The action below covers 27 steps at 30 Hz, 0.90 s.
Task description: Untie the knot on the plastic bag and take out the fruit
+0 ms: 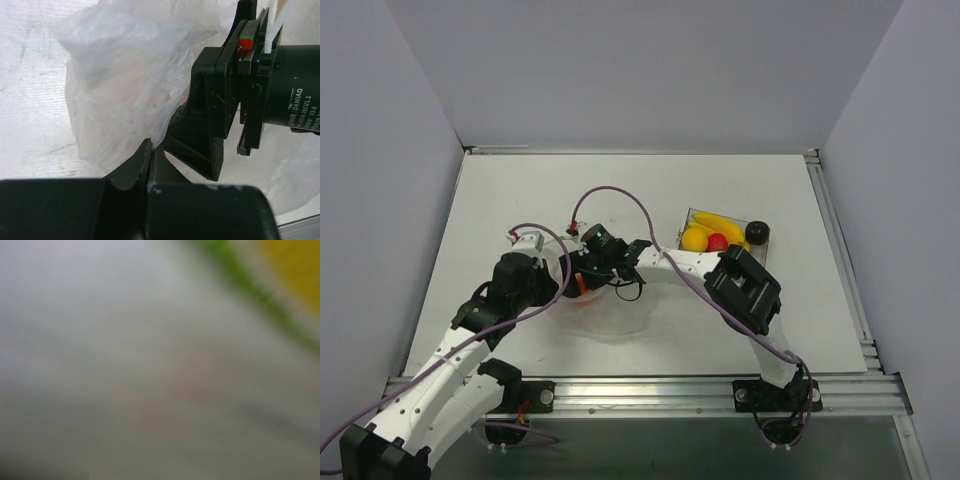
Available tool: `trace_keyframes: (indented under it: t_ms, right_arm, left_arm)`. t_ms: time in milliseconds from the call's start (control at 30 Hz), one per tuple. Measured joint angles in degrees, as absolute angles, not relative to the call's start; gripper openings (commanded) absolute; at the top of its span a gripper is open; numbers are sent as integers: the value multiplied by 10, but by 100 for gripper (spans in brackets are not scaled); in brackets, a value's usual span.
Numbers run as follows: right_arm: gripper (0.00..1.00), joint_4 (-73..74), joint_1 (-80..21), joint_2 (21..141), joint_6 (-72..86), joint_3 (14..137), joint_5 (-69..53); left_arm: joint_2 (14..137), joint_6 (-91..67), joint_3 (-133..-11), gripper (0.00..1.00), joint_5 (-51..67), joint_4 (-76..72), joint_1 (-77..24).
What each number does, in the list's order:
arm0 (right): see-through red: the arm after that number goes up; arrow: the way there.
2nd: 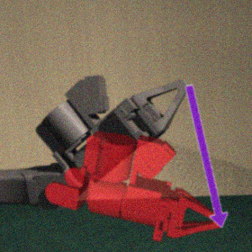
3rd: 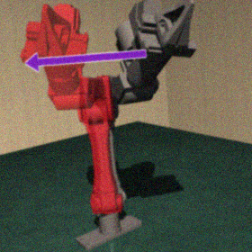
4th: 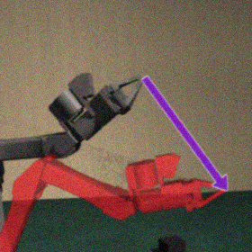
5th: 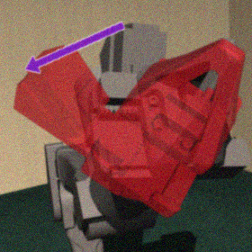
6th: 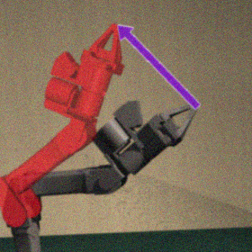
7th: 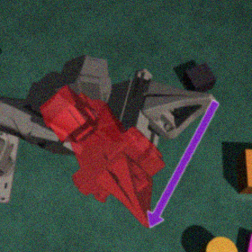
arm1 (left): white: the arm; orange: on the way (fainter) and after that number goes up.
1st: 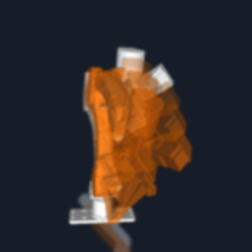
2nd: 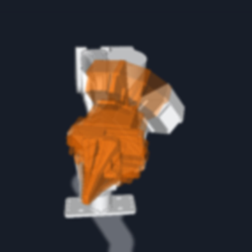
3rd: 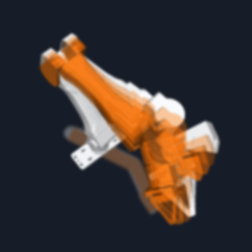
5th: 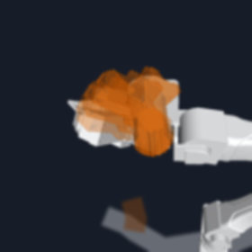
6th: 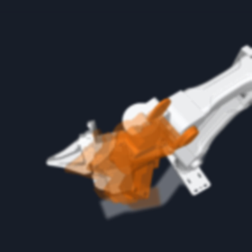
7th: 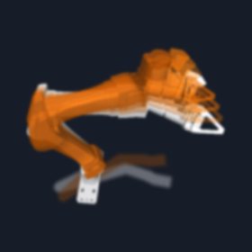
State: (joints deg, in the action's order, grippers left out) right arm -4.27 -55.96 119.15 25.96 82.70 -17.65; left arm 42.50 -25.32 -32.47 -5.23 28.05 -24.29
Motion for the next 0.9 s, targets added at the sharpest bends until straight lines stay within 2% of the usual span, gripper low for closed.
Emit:
trace_keyframes:
  t_ms: [100,200,567,867,900]
  right_arm:
    - [45,-55,-560,1187,254,815,-176]
    - [36,-57,-559,1162,251,789,-171]
    - [35,-56,-522,1019,241,703,-162]
    - [35,-62,-511,967,228,679,-198]
    - [35,-63,-510,966,225,679,-199]
  left_arm:
    - [425,-253,-325,0,-53,281,-243]
    - [424,-253,-325,0,-53,281,-243]
    - [414,-259,-325,0,-76,275,-247]
    - [406,-278,-331,0,-72,257,-255]
    - [406,-280,-331,7,-72,255,-255]
